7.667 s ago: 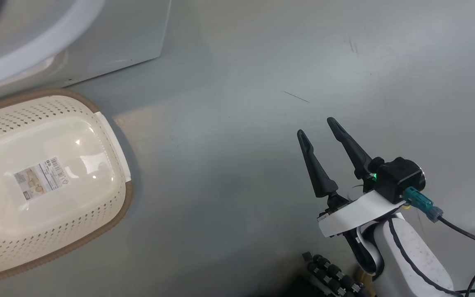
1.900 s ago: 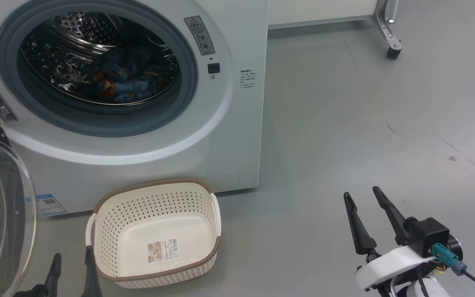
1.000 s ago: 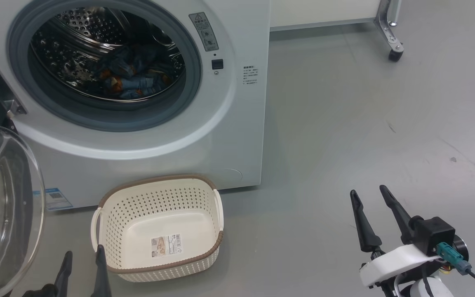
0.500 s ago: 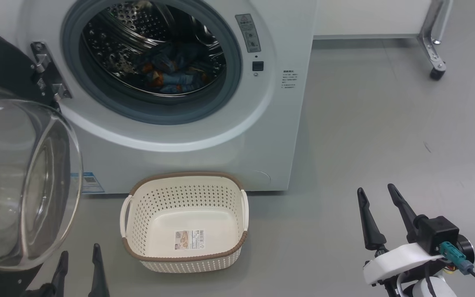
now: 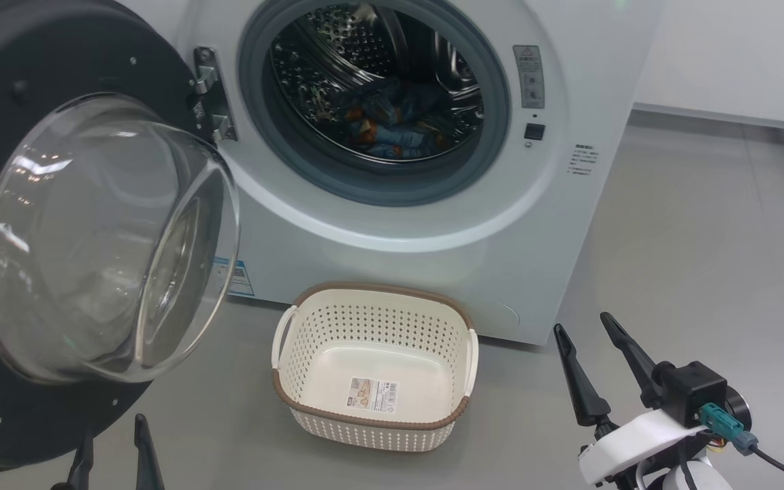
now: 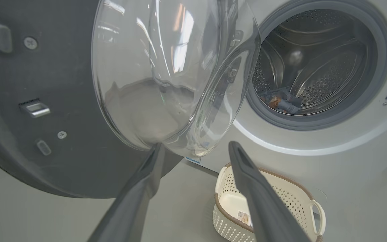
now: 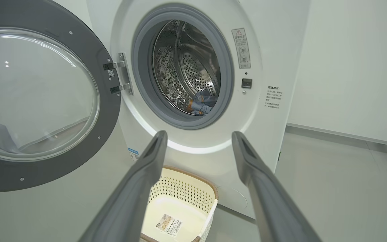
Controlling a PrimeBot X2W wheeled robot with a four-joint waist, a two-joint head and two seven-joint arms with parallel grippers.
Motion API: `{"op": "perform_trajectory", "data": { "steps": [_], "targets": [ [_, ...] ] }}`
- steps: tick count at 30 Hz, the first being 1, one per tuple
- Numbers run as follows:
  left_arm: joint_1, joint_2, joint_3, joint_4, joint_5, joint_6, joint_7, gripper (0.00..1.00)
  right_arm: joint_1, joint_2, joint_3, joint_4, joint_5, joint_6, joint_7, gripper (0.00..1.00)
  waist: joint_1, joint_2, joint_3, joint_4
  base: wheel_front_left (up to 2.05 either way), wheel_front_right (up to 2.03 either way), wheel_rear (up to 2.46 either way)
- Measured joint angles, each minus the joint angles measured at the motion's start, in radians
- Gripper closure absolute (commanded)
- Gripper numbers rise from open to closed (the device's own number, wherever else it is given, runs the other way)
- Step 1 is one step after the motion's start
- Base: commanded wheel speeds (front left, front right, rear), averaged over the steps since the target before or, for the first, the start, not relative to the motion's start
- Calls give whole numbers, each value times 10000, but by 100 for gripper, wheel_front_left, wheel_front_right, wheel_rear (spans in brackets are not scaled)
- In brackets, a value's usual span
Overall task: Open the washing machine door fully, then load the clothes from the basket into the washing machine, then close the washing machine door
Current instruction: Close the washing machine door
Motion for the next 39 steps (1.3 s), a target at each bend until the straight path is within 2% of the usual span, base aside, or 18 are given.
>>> {"op": "perform_trajectory", "data": {
  "steps": [7,15,30,31,32,33,39],
  "targets": [
    [21,2,-98,-86,15,0,0,0,10,2,-224,-8,65,0,0,0,0,0,-141,846,0,0,0],
    [102,12,190,-282,-115,71,-2,0,6,19,142,21,65,2,0,0,0,0,-176,1684,0,0,0],
    [287,12,295,-493,-222,77,0,0,-32,6,253,105,65,2,0,0,0,0,-101,1935,0,0,0],
    [292,12,301,-499,-224,77,0,12,-53,6,257,107,65,2,0,0,0,0,-95,1941,0,0,0],
    [296,12,307,-506,-261,77,-2,76,-72,6,261,109,65,2,0,0,0,0,-89,1947,0,0,0],
    [299,12,307,-506,-347,77,-2,100,-83,6,267,109,65,2,0,0,0,0,-84,1952,0,0,0],
    [312,10,520,-529,-895,92,-2,100,-84,-4,278,123,65,2,0,0,0,0,-59,1974,0,0,0]
  ]
}}
